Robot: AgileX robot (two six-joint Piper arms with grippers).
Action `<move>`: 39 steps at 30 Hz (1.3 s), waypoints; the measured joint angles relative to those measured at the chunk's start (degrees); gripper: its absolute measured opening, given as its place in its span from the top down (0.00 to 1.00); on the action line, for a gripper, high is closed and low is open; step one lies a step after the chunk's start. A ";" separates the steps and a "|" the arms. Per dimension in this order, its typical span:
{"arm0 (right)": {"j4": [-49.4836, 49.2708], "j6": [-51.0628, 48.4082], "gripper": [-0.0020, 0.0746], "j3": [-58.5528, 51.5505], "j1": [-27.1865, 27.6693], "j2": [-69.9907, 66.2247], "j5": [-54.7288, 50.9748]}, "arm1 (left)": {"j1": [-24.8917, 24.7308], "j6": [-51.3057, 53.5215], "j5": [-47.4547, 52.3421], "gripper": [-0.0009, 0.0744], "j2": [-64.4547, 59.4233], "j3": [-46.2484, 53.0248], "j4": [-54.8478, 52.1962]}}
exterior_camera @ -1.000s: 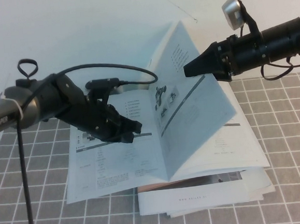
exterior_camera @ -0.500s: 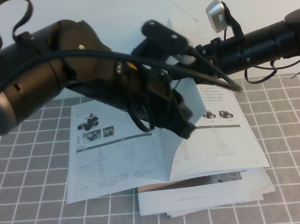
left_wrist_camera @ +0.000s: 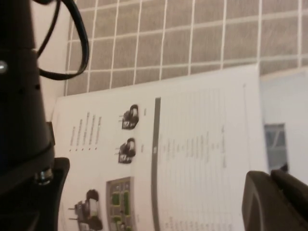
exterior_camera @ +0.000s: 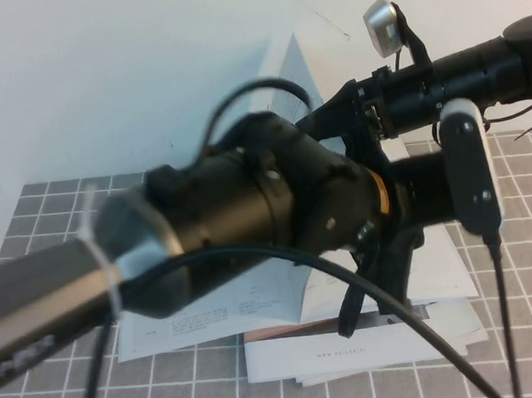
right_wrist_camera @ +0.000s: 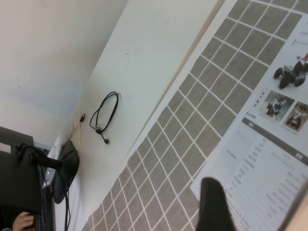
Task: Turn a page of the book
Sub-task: Open the closed book
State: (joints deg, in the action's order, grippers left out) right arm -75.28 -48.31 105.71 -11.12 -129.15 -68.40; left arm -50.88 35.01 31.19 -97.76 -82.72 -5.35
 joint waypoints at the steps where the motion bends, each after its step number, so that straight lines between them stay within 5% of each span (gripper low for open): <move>1: 0.00 0.00 0.44 0.00 0.00 0.00 0.00 | -0.14 0.00 -0.25 0.99 -0.76 0.00 -1.82; 6: -0.02 -0.07 0.44 0.00 0.00 0.00 0.00 | -0.14 -5.19 1.15 0.99 -4.93 0.00 -11.89; 15: 0.09 -0.07 0.44 1.33 0.69 0.66 0.00 | -0.63 -31.23 11.86 0.99 -5.94 0.00 -33.77; 23: 8.12 0.47 0.47 6.36 1.49 2.38 -0.29 | -0.63 -44.21 16.63 0.99 -5.94 0.00 -38.49; 32: 28.01 3.40 0.72 6.30 1.49 2.38 -0.81 | 1.95 -51.78 17.04 0.99 -5.94 0.00 -37.13; 39: 31.58 3.62 0.95 6.30 -0.70 -0.28 -0.84 | 12.09 -53.94 14.03 0.99 -5.94 0.00 -26.63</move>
State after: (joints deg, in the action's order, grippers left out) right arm -43.70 -44.69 112.01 -11.82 -129.43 -69.24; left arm -38.80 -18.93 45.22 -103.69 -82.72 -31.98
